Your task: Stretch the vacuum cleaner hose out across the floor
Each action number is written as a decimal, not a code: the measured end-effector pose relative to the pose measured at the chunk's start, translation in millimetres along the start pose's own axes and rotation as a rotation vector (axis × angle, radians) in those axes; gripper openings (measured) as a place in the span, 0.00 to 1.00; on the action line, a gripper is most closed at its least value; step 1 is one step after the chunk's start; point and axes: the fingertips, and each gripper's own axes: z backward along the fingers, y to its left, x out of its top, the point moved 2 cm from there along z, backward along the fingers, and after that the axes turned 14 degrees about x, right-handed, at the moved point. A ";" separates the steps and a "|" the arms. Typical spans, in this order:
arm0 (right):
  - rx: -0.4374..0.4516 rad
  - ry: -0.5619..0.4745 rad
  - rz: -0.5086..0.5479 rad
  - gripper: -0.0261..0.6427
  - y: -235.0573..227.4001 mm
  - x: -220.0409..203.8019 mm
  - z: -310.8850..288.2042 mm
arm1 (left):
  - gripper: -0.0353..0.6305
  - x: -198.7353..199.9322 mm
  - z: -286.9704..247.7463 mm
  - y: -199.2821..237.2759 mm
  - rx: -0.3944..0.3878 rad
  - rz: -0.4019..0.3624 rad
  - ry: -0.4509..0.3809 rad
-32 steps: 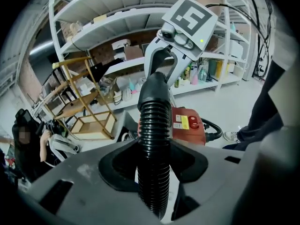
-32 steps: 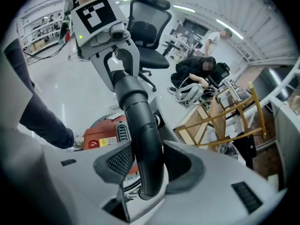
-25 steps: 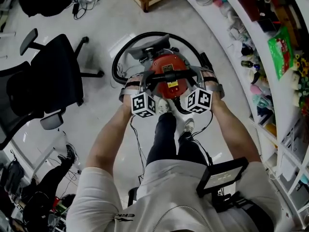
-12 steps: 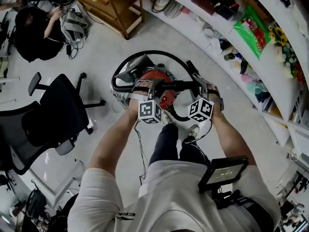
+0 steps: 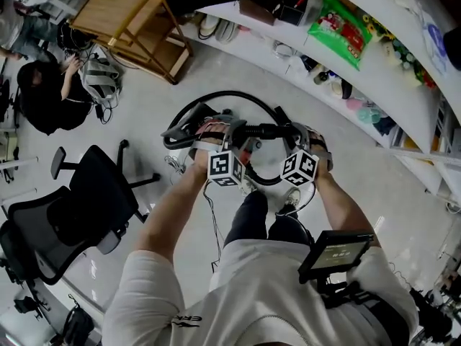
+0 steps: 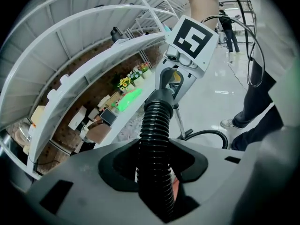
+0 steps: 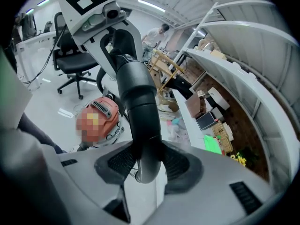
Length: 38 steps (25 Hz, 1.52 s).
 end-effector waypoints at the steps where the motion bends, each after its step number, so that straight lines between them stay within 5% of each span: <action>1: -0.004 -0.003 -0.016 0.30 -0.5 -4.0 4.4 | 0.31 5.6 -1.2 0.3 -0.002 -0.007 -0.003; 10: -0.004 -0.062 -0.047 0.30 -13.6 4.8 32.9 | 0.31 26.0 7.8 27.4 0.027 -0.009 0.015; 29: -0.019 -0.247 0.027 0.29 -56.2 138.0 98.8 | 0.31 19.9 91.3 162.7 0.207 -0.098 0.058; 38: -0.081 -0.313 -0.030 0.29 -84.3 163.0 142.9 | 0.31 49.5 104.4 220.1 0.286 -0.182 0.009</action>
